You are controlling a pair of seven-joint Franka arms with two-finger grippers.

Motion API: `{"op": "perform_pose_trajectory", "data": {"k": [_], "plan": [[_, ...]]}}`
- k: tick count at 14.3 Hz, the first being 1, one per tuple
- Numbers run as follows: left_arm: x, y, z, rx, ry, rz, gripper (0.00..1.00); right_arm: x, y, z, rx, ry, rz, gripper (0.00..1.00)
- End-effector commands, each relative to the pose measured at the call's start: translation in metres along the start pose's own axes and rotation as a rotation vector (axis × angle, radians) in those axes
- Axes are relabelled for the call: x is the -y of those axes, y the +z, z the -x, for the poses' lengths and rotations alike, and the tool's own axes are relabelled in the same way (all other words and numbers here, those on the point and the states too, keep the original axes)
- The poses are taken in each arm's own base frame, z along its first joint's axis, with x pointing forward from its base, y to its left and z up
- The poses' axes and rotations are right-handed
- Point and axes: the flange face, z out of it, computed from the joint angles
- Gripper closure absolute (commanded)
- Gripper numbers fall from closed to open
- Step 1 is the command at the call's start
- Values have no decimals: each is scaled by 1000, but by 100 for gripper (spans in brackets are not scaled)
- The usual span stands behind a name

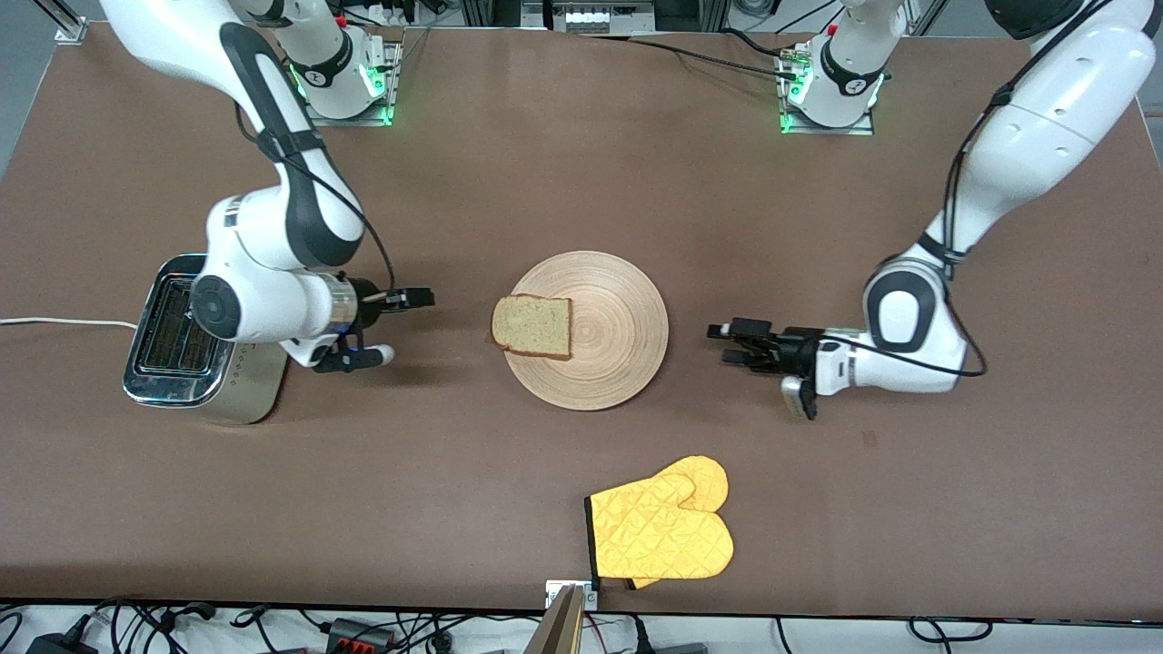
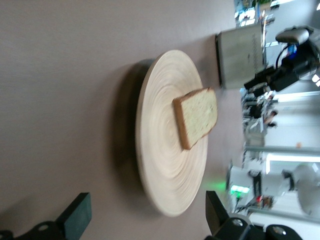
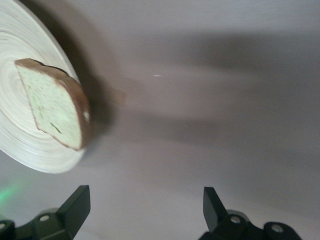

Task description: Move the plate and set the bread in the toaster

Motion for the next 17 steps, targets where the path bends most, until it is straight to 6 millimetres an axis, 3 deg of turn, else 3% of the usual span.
{"op": "perform_pose_trajectory", "data": {"k": [1, 4, 9, 10, 12, 15, 17], "plan": [[-1, -45, -5, 95, 85, -89, 0, 15, 29, -15, -26, 25, -53, 0], [-9, -99, -15, 207, 169, -193, 0, 22, 58, -25, -57, 59, -100, 0], [-10, -168, -10, 394, 131, -440, 0, 36, 79, -31, -66, 109, -199, 0], [-4, -183, -4, 421, 98, -488, 0, 37, 80, -32, -66, 110, -209, 0], [0, -198, 3, 489, 56, -617, 0, 41, 84, -36, -64, 114, -226, 4], [23, -219, 15, 601, 31, -829, 0, 50, 94, -42, -67, 104, -230, 8], [53, -238, 30, 587, -24, -822, 0, 52, 95, -43, -67, 100, -230, 16]]}}
